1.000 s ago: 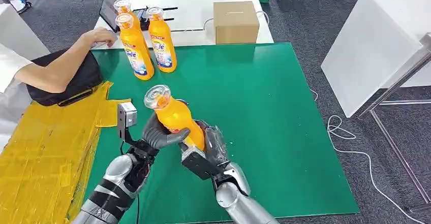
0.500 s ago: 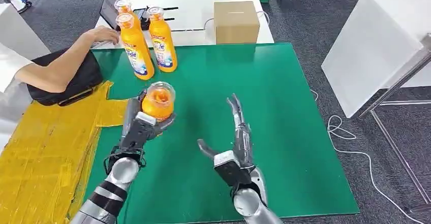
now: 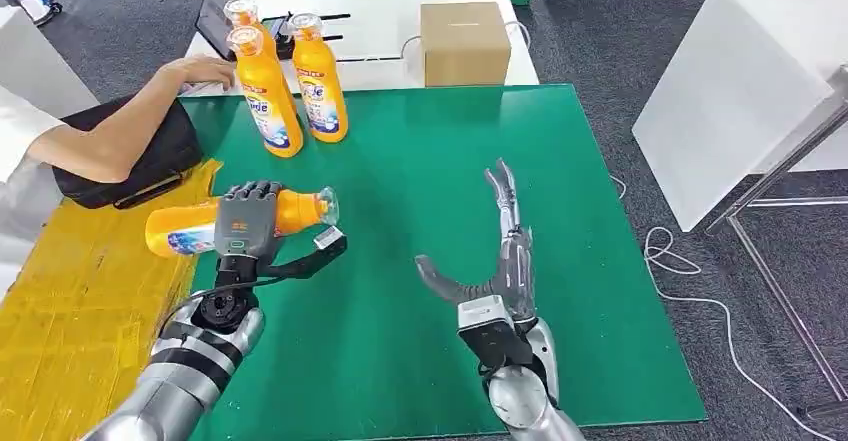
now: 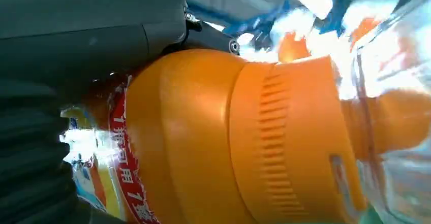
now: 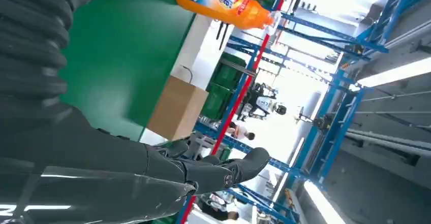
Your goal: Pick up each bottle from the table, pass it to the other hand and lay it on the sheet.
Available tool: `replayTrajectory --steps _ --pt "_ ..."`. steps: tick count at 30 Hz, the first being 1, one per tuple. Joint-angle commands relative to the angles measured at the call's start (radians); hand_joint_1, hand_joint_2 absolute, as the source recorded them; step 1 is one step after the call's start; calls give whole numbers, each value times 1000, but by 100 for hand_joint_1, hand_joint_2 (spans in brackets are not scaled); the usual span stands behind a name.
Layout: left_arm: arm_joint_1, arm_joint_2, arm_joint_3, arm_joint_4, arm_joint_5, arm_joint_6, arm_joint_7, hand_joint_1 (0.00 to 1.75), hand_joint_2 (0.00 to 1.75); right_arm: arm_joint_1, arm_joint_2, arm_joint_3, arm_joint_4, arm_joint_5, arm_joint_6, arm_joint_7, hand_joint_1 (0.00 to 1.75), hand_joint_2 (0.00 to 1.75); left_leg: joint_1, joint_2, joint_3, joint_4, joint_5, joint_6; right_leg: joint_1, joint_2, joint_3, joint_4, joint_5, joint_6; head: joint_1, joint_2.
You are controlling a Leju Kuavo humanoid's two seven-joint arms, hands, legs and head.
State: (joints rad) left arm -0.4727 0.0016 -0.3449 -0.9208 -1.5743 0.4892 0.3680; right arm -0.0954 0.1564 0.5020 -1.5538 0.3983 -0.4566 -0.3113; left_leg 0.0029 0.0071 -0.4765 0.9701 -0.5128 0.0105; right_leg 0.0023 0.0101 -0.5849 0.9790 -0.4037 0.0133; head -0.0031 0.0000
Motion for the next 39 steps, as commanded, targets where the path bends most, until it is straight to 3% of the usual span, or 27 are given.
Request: replayTrajectory --steps 1,9,15,23,24,25,39 --pt "-261 126 -174 480 4 -261 134 175 175 36 -32 -115 -67 44 -4 49 0 175 1 -2 2 0 0 -1 1 -2 3 -1 0 1 0 0" --pt "-261 133 -60 559 34 -305 56 175 175 58 -22 -153 -42 47 11 46 0 175 1 -1 1 0 0 0 1 -1 2 -1 0 1 0 0" --pt "-248 148 -70 555 4 -279 102 175 175 55 -19 -155 -26 54 15 48 0 175 1 2 2 -1 0 0 -1 2 2 -1 0 1 0 0" --pt "-203 119 86 538 13 -85 11 175 175 45 -23 -138 8 53 5 45 0 175 0 1 3 -2 0 0 -1 1 4 -1 0 1 0 0" --pt "-197 110 118 532 25 -63 -19 28 175 43 -24 -135 14 52 4 44 0 175 1 1 5 -2 0 0 0 1 5 -3 1 1 0 0" --pt "-193 104 142 526 30 -42 -39 0 175 41 -24 -133 19 51 2 44 0 175 1 0 3 -2 0 0 0 0 4 -2 0 1 0 0" --pt "-177 86 209 500 66 27 -111 0 175 38 -31 -130 27 47 -3 41 0 175 1 -1 3 -1 0 0 1 -2 4 -2 0 1 0 0"
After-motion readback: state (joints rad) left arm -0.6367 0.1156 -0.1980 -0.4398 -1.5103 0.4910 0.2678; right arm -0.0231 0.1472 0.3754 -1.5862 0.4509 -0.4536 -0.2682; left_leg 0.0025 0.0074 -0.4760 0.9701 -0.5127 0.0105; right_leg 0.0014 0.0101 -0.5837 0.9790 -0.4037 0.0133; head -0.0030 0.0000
